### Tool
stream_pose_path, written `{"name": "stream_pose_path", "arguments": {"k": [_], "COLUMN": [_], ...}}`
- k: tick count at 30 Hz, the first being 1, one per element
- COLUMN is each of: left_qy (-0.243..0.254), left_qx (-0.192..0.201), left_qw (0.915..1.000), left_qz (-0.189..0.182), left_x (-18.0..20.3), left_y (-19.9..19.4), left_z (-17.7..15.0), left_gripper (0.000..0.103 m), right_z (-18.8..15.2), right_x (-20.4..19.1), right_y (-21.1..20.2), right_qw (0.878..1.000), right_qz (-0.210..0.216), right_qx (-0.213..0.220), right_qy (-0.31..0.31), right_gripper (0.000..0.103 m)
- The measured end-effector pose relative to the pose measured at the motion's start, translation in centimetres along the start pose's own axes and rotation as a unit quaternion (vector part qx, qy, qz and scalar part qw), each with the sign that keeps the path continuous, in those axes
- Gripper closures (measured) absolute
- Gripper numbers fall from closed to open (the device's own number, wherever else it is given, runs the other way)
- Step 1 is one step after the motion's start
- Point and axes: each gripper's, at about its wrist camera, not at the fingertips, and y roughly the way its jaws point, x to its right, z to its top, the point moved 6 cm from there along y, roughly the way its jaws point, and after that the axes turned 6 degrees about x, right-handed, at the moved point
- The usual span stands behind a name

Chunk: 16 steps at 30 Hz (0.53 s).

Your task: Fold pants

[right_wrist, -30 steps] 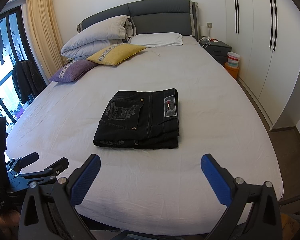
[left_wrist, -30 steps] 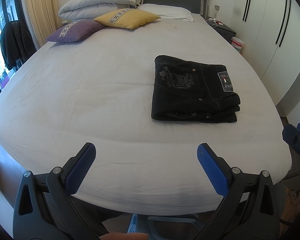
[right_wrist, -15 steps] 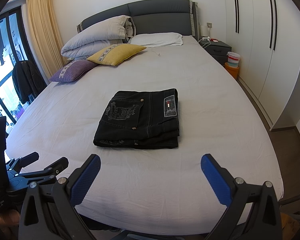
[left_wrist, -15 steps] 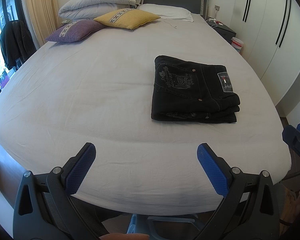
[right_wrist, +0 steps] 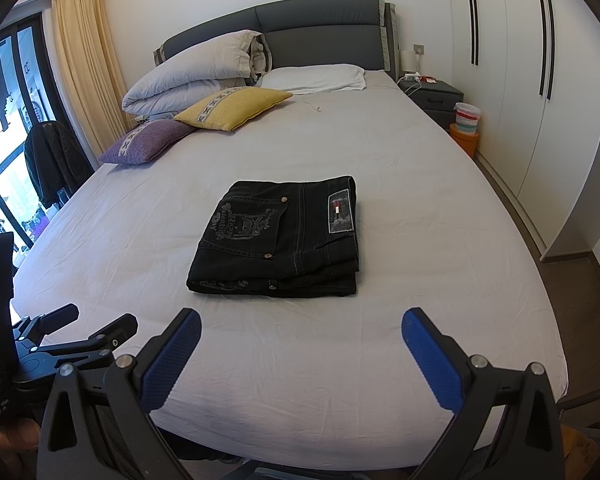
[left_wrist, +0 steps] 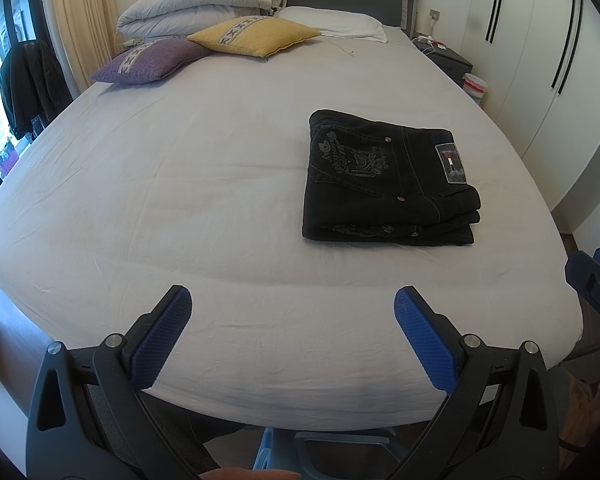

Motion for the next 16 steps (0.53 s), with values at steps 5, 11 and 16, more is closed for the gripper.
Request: {"name": "stream_pose_path", "arguments": {"k": [5,11,16], "left_qy": [0.001,0.003,0.002], "left_qx": [0.000,0.001,0.006], "left_qw": [1.0000,1.0000,1.0000], "left_qz": [0.000,0.001,-0.001], "left_x": [0.05,0.14,0.20], "left_y": [0.06,0.21,0.15], "left_z": [0.04,0.03,0.03], "left_gripper": [0.000,0.000,0.000], "right_z": [0.03,-0.21,-0.02], "right_x": [0.02,-0.03,0.04], "right_y": [0.00,-0.08,-0.09], "right_qw": [1.000,1.000,1.000], "right_qz": [0.000,0.001,0.000], "right_qx": [0.000,-0.001,-0.001], "right_qy": [0.000,0.000,0.000], "right_gripper": [0.000,0.000,0.000]}}
